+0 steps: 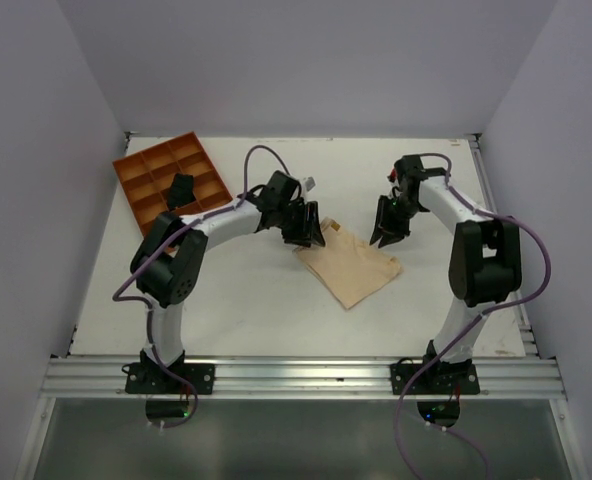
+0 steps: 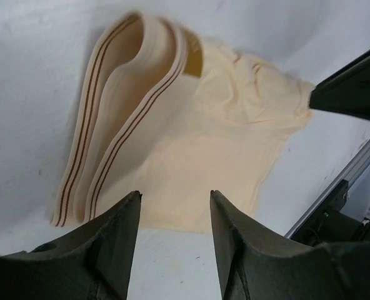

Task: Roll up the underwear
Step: Fold the underwear

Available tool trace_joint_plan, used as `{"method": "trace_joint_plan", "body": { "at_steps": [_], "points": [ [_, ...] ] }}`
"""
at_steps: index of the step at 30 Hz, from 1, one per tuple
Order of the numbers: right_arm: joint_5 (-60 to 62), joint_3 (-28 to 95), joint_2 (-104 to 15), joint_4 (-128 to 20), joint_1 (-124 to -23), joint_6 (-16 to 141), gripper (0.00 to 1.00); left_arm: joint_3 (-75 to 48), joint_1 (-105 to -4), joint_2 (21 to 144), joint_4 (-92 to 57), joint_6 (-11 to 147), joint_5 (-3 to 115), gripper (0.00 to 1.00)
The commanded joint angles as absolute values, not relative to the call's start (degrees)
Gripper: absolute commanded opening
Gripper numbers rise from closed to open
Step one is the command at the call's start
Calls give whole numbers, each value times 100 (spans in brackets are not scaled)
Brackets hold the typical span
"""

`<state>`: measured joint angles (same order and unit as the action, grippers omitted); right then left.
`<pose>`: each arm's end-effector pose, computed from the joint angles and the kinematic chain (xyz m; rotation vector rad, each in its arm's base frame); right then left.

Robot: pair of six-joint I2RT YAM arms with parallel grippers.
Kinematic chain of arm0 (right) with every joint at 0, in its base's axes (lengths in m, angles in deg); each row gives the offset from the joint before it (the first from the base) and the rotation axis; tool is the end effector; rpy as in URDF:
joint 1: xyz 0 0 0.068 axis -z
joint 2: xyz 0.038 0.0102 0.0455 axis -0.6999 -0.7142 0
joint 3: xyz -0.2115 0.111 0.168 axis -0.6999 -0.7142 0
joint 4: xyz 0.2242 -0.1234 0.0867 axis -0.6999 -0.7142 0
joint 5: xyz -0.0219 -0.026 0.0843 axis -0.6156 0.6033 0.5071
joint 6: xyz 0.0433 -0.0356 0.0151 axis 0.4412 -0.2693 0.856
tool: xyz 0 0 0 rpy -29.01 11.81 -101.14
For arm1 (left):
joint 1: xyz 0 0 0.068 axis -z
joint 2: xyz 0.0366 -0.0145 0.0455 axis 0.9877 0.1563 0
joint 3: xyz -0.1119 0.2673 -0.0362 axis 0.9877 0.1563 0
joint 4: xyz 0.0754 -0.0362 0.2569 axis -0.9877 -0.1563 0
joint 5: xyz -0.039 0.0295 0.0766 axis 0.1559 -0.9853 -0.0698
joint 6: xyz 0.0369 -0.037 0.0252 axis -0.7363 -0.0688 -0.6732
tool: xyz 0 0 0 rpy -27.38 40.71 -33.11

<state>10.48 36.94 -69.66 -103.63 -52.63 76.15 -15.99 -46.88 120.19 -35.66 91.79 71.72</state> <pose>0.3726 0.0662 0.2154 0.2691 2.9385 0.5163 0.3495 -0.2574 0.1756 0.1597 2.6939 -0.9737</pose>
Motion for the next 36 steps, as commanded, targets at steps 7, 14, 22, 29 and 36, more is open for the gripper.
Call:
{"method": "trace_joint_plan", "body": {
  "at_steps": [7,14,22,29,36],
  "points": [
    [-500,3689,-6417,-11003,-5251,8096,36,-3084,-4735,12326,-3788,8792,7593,51],
    [-651,3188,-6320,-10907,-5251,8475,38,-3092,-4743,12800,-2910,8810,7998,50],
    [-889,2739,-6275,-10547,-5251,8651,38,-3145,-4743,13336,-2320,8898,8105,49],
    [-1064,2467,-6460,-10239,-5259,8738,29,-3180,-4831,13627,-2143,8924,8017,48],
    [-1468,2230,-6452,-10204,-5216,8870,0,-3084,-5051,13724,-2135,8906,7982,48]
  ]
}}
